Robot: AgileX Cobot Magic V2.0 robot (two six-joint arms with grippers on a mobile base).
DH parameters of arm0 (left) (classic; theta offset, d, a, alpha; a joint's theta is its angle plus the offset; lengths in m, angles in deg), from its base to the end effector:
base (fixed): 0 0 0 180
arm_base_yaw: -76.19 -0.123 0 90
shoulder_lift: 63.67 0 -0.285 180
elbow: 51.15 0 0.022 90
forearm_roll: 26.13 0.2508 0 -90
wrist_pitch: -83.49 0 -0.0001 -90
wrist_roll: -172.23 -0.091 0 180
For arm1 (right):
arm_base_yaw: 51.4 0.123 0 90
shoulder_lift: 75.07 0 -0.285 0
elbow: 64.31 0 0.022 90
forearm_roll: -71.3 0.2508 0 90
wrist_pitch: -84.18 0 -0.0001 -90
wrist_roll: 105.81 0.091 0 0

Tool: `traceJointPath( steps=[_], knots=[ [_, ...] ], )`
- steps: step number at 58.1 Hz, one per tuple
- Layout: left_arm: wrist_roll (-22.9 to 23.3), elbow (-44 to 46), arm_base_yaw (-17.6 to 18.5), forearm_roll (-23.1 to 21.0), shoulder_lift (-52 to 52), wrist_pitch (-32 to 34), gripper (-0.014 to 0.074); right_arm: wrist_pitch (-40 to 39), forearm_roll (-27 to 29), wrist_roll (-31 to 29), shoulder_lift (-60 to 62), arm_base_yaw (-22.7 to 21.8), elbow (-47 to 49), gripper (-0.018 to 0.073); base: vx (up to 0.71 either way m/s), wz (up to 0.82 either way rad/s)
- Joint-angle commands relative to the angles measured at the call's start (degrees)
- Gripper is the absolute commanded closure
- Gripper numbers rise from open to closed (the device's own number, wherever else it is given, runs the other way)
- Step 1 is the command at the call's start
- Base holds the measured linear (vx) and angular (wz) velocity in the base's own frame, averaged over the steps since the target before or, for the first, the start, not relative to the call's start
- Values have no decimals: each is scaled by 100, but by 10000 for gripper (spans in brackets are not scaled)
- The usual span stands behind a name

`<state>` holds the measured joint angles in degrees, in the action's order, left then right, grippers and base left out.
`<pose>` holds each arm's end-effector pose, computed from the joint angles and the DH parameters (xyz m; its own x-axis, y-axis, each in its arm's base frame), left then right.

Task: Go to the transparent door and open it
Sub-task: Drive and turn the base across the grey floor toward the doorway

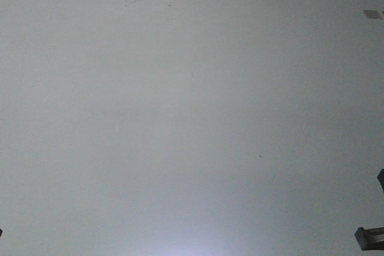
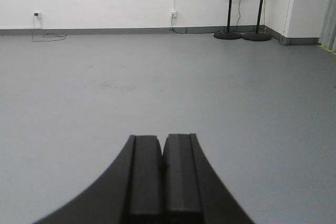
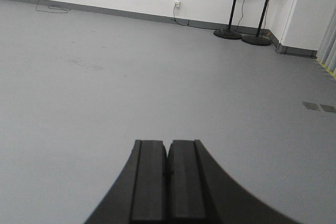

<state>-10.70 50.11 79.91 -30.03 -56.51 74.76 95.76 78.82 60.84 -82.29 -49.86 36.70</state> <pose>0.0563 -0.0046 0.1910 -0.0814 -0.0109 -0.9966 0.0738 0.9971 -0.0169 0.0561 0.0039 0.1851 -0.1276 -0.1076 -0.9860 -0.0665 0.9928 -0.0998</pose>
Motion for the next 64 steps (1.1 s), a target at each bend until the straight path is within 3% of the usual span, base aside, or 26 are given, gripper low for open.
traceJointPath(
  steps=[1, 64],
  knots=[
    [47, -174, 21, -14, -67, 488, 594, -458, -8, -17, 81, -13, -76, 559, 0, 0],
    [47, -174, 21, -14, -67, 488, 594, -472, -8, -17, 81, -13, -76, 559, 0, 0]
  ],
)
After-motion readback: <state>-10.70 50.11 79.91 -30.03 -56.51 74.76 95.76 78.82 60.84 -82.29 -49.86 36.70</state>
